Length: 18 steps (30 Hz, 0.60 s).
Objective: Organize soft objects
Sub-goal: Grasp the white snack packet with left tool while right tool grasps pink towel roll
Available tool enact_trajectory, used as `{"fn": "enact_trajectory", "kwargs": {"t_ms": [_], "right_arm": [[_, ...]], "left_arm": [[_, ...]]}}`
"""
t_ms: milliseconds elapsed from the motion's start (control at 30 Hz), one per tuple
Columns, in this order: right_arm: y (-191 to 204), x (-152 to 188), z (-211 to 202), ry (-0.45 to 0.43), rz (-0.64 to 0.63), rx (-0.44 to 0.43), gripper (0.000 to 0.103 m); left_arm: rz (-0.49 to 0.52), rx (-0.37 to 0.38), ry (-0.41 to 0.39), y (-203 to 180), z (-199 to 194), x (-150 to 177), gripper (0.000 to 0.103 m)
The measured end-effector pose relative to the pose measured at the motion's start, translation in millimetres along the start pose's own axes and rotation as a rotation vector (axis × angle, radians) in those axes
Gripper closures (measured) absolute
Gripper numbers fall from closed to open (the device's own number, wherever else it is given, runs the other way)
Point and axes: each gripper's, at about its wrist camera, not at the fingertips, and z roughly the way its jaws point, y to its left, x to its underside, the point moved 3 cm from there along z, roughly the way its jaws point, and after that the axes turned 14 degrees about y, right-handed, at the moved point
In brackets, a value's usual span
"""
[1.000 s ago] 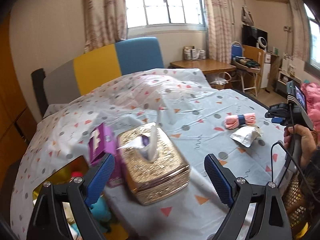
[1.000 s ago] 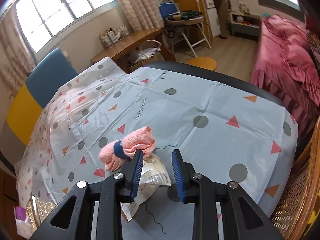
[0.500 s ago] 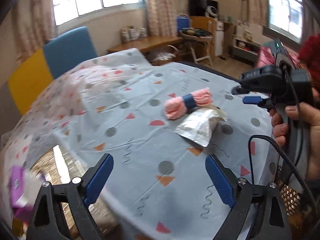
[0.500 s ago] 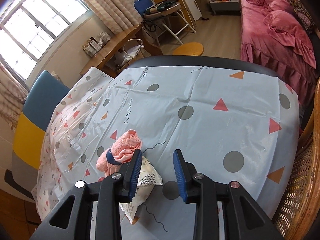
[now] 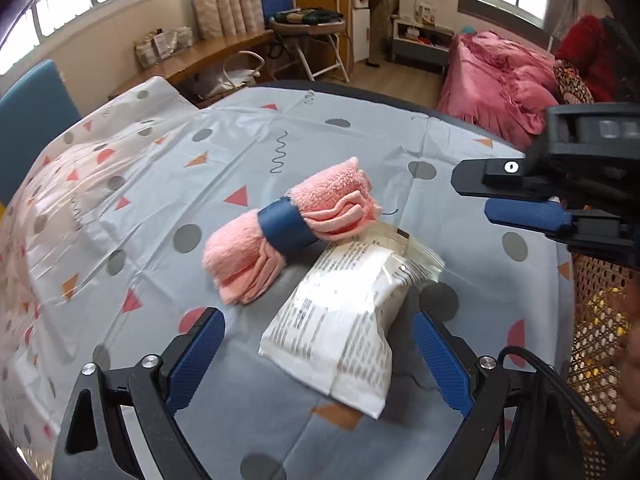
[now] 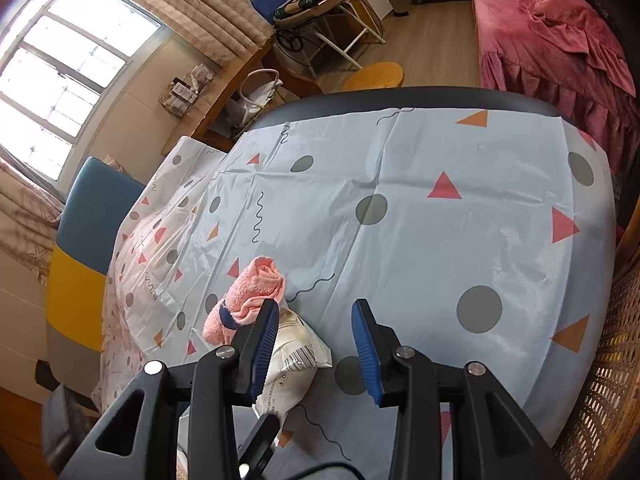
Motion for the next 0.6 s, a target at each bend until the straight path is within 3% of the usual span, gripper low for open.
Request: {"fn": "enact_trajectory", "kwargs": {"t_ms": [200, 267, 333, 467, 600], "right_arm": [[4, 1, 5, 0.025, -0.022, -0.013, 0.065], [5, 2, 5, 0.026, -0.026, -0.016, 0.065], [5, 1, 5, 0.027, -0.025, -0.016, 0.064], [5, 2, 5, 0.028, -0.027, -0.018, 0.064], [5, 2, 5, 0.027, -0.034, -0.018, 0.065]], "left_arm": [[0.041, 0.028, 0.034, -5, 24, -14, 0.011], [0.03, 0.069, 0.049, -6, 30, -15, 0.027], [-0.001, 0.083, 0.04, -6, 30, -13, 0.031], [-0.047, 0.114, 0.019, -7, 19, 3, 0.044], [-0.125, 0.118, 0.022, -2, 4, 38, 0.044]]}}
